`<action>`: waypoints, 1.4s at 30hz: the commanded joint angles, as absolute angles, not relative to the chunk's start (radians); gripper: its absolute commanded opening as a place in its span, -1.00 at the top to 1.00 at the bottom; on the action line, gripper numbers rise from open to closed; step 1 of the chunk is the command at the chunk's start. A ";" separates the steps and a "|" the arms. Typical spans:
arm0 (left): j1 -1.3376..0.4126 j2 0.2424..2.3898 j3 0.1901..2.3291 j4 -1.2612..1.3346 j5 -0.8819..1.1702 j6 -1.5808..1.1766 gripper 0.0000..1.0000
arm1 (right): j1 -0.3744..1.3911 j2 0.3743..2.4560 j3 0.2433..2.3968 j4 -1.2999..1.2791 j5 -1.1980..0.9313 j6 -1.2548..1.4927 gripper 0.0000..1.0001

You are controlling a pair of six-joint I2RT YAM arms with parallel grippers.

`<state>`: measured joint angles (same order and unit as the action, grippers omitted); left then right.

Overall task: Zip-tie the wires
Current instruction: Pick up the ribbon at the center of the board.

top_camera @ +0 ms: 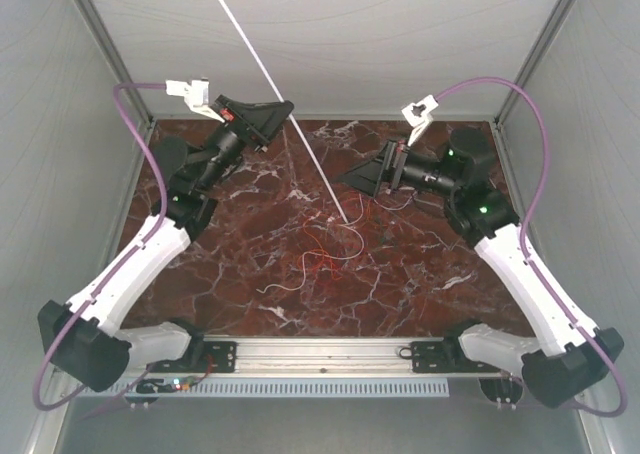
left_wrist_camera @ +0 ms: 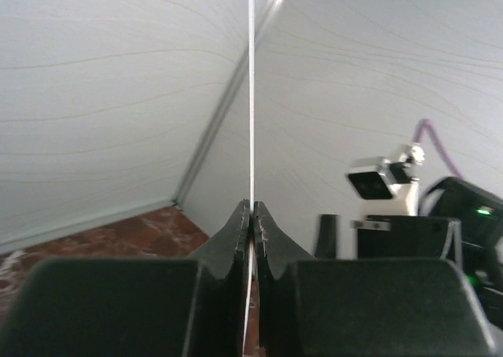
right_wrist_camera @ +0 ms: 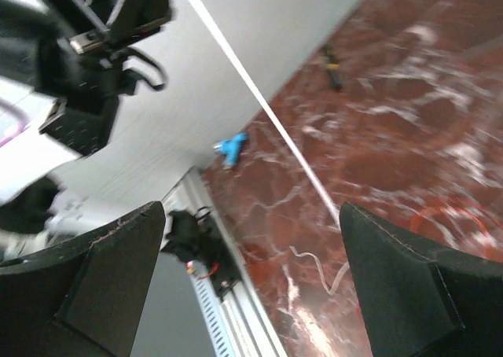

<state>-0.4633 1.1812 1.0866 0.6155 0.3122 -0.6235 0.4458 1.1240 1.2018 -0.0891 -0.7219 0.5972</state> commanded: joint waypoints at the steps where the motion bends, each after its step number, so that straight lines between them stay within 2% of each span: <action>1: -0.382 1.249 1.027 0.762 0.360 -0.595 1.00 | 0.379 1.002 1.145 -0.352 -0.416 0.554 -0.83; 9: -0.230 1.411 0.964 0.926 0.429 -0.600 1.00 | 0.273 0.765 0.955 -0.528 -0.470 0.583 -0.77; 18: -0.150 1.628 1.060 1.002 0.500 -0.622 1.00 | 0.273 0.627 0.838 -0.555 -0.488 0.683 -0.73; 24: -0.136 1.784 1.152 1.034 0.553 -0.660 1.00 | 0.272 0.642 0.844 -0.577 -0.487 0.665 -0.73; 37: -0.104 1.979 1.291 1.040 0.603 -0.681 1.00 | 0.262 0.703 0.868 -0.583 -0.501 0.623 -0.73; 42: -0.114 1.978 1.239 1.062 0.648 -0.702 1.00 | 0.248 0.716 0.868 -0.584 -0.509 0.617 -0.73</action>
<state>-0.1104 1.9839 1.2453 0.9531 0.5900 -0.6857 0.2607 0.7132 0.8356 -0.5888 -0.4919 0.6373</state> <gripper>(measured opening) 0.003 0.867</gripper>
